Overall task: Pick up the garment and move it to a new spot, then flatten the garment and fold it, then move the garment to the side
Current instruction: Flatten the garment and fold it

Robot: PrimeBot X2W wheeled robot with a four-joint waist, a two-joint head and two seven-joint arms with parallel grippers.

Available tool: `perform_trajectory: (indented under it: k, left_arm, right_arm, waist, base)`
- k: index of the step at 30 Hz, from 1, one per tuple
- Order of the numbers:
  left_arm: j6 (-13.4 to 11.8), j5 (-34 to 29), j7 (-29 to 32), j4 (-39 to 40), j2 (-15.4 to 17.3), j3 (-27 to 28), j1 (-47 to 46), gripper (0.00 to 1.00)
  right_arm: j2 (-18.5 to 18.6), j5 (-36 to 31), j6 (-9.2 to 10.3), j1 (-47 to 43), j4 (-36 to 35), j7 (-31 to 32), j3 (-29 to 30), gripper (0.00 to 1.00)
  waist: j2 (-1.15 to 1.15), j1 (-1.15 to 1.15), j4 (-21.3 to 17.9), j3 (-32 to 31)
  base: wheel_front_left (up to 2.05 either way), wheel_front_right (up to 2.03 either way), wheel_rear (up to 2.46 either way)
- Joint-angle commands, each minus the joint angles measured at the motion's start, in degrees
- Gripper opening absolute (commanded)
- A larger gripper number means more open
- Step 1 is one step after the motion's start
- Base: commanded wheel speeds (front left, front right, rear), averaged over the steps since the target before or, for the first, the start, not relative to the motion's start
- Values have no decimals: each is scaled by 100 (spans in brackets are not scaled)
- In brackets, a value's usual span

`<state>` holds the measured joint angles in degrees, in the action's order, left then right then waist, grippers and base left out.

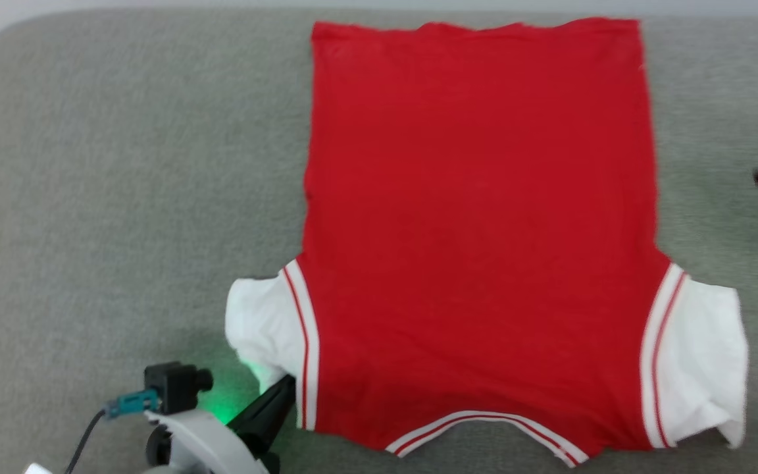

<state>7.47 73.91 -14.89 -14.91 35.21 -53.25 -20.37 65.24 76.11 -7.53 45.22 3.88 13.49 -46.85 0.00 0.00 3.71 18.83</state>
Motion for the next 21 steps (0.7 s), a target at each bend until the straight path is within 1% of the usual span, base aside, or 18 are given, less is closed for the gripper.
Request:
perform_trajectory:
  k: [1, 3, 5, 8, 9, 12, 14, 18, 21]
  left_arm:
    - [-6, -56, 54, -5, -188, -58, -117, 0]
    - [-5, -111, 62, -17, -238, -80, -232, 0]
    - [-5, -199, 97, -45, -285, -144, -351, 0]
    - [-10, -267, 140, -36, -394, -193, -571, 0]
    - [-11, -278, 142, -22, -420, -212, -634, 0]
    - [-17, -271, 141, -4, -528, -288, -815, 0]
    - [-27, -248, 133, -9, -586, -338, -913, 0]
    - [-52, -107, 118, -27, -635, -422, -1002, 0]
    - [-71, -56, 112, -93, -666, -497, -1066, 0]
  right_arm:
    - [-306, -111, 8, 260, 247, 181, 87, 100]
    - [-774, -359, 8, 751, 812, 510, 192, 100]
    - [-1338, -497, 8, 1265, 1455, 831, 327, 100]
    - [-1919, -856, 8, 1996, 2385, 1235, 425, 100]
    - [-2055, -1012, 8, 2243, 2707, 1357, 446, 100]
    - [-2309, -1516, 8, 2816, 3537, 1748, 401, 100]
    - [-2389, -1817, 8, 3139, 3947, 1972, 332, 100]
    - [-2634, -2094, 9, 3572, 4832, 2444, 455, 100]
    - [-2813, -2284, 8, 3864, 5358, 2802, 468, 100]
  waist:
    - [0, 0, 334, 346]
    - [0, 0, 462, 512]
    - [0, 0, 594, 701]
    - [0, 0, 806, 1011]
    - [0, 0, 863, 1113]
    - [0, 0, 1047, 1346]
    - [0, 0, 1152, 1477]
    - [0, 0, 1249, 1700]
    - [0, 0, 1273, 1828]
  base:
    - [0, 0, 0]
    - [0, 0, 0]
    - [0, 0, 0]
    - [0, 0, 0]
    - [0, 0, 0]
    - [0, 0, 0]
    - [0, 0, 0]
    - [0, 0, 0]
    - [0, 0, 0]
